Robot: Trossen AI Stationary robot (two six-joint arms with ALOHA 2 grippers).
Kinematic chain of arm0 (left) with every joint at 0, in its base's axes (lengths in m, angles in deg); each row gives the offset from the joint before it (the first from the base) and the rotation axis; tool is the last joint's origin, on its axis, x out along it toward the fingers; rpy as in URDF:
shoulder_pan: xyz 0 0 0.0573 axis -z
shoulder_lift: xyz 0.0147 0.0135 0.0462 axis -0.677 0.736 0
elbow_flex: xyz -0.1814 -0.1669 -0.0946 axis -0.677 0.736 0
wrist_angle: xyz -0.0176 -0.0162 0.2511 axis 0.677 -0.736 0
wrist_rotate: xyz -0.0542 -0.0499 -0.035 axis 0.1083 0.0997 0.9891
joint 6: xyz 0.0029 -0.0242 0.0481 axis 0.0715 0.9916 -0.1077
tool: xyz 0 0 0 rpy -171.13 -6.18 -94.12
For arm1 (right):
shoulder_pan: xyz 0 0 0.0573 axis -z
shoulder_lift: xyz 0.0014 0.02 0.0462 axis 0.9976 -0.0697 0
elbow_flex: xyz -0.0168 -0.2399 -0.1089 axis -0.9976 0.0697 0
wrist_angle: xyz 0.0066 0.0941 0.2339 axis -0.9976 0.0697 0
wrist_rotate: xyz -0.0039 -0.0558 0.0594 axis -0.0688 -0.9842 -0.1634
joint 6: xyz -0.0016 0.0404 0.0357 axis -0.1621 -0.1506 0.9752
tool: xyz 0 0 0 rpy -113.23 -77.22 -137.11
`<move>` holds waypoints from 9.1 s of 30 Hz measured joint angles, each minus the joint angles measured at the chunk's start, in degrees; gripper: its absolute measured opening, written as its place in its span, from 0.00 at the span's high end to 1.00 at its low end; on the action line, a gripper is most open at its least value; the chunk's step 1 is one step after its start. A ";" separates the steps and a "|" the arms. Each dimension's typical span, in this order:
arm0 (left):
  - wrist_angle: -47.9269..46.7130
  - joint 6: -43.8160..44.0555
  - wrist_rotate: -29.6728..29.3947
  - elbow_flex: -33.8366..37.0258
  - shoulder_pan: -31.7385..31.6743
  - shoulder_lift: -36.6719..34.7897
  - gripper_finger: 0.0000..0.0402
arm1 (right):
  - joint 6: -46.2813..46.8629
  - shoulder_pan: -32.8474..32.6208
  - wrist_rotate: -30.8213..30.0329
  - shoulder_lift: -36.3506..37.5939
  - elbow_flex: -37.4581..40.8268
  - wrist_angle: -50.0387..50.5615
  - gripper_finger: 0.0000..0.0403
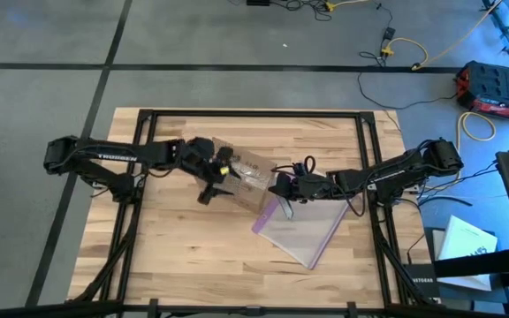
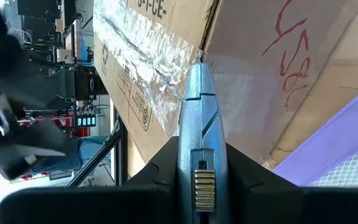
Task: Unpack boxes
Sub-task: Open the cardboard box using the cutter
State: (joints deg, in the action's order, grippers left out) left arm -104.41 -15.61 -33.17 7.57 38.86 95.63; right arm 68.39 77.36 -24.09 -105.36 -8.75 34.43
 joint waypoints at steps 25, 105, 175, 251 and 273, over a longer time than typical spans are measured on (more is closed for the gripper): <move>14.13 -7.97 -21.58 1.28 10.82 12.22 0.40 | -1.28 0.04 0.02 0.00 0.05 -1.83 0.87; 6.23 3.21 -29.54 -3.90 8.08 14.94 0.19 | -8.88 10.54 9.22 6.60 0.07 3.61 0.87; -4.19 21.45 -32.61 -3.53 9.86 15.26 0.00 | -14.64 9.97 17.09 4.90 -14.09 30.77 0.87; -0.78 12.33 -32.77 -3.53 9.97 15.69 0.00 | -11.98 13.89 16.50 -0.63 -14.09 26.64 0.87; -0.63 12.49 -32.81 -3.53 9.97 15.69 0.00 | -12.57 14.38 19.52 -3.08 -14.09 23.76 0.87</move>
State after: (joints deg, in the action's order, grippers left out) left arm -105.03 -3.12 -65.98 4.04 48.83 111.32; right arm 55.82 91.74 -4.57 -108.45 -22.85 58.18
